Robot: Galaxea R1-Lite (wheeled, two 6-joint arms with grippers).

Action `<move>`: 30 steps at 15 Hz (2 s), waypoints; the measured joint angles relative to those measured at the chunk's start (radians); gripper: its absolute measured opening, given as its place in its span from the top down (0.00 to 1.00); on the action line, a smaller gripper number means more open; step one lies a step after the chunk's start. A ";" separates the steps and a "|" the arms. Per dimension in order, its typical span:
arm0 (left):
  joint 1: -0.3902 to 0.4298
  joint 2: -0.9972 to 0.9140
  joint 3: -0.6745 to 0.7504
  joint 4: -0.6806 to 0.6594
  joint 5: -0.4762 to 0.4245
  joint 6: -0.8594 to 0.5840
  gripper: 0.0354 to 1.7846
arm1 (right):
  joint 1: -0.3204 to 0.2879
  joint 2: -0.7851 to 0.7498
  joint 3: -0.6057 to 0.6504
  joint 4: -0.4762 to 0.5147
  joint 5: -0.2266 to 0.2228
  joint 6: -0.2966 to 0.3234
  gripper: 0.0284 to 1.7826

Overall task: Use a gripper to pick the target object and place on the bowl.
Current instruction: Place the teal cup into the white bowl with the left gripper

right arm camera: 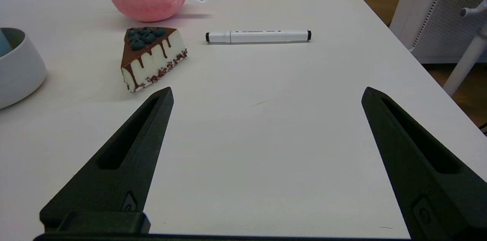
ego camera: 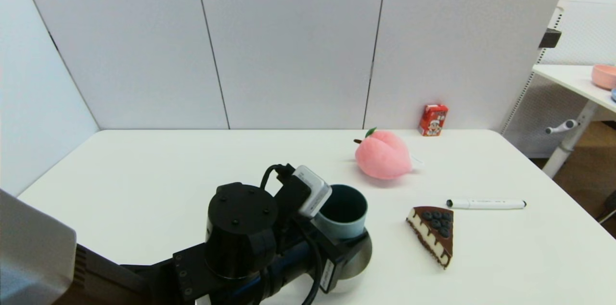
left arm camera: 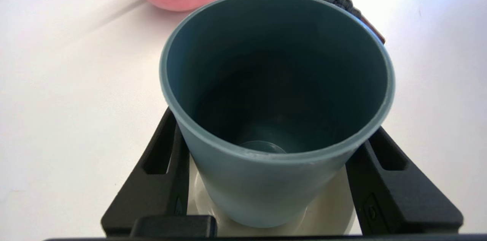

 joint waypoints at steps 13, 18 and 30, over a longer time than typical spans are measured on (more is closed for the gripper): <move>0.000 0.026 -0.005 -0.014 0.000 0.001 0.38 | 0.000 0.000 0.000 0.000 0.000 0.000 0.04; 0.000 0.031 -0.005 -0.027 0.000 0.001 0.37 | 0.000 0.000 0.000 0.000 0.000 0.000 0.04; 0.000 0.013 -0.008 -0.020 0.000 0.005 0.11 | 0.000 0.000 0.000 0.000 0.000 0.000 0.04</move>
